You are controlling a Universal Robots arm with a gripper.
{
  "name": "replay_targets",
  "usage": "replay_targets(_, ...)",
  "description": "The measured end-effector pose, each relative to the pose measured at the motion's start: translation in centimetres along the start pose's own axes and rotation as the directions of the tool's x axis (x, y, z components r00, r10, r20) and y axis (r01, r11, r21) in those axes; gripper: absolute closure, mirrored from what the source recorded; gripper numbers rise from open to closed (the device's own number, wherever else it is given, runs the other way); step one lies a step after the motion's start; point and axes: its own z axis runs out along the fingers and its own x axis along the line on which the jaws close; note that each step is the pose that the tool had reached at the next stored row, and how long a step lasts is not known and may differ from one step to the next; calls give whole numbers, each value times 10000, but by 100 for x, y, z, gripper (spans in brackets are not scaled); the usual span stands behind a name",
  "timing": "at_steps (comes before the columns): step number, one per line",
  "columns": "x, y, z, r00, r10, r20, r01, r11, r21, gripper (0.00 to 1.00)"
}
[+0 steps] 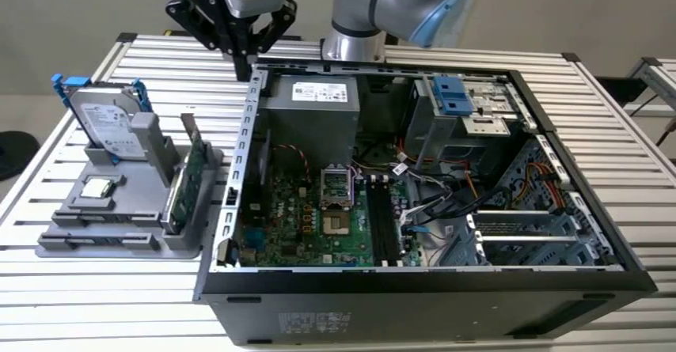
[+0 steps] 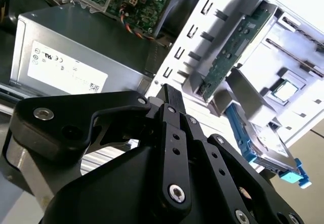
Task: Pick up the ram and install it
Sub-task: 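Reach for the ram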
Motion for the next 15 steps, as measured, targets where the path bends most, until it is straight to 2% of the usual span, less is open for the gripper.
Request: replay_targets(15, 164, -11, -4, 10000, 0, 0, 0, 10000, 0, 100)
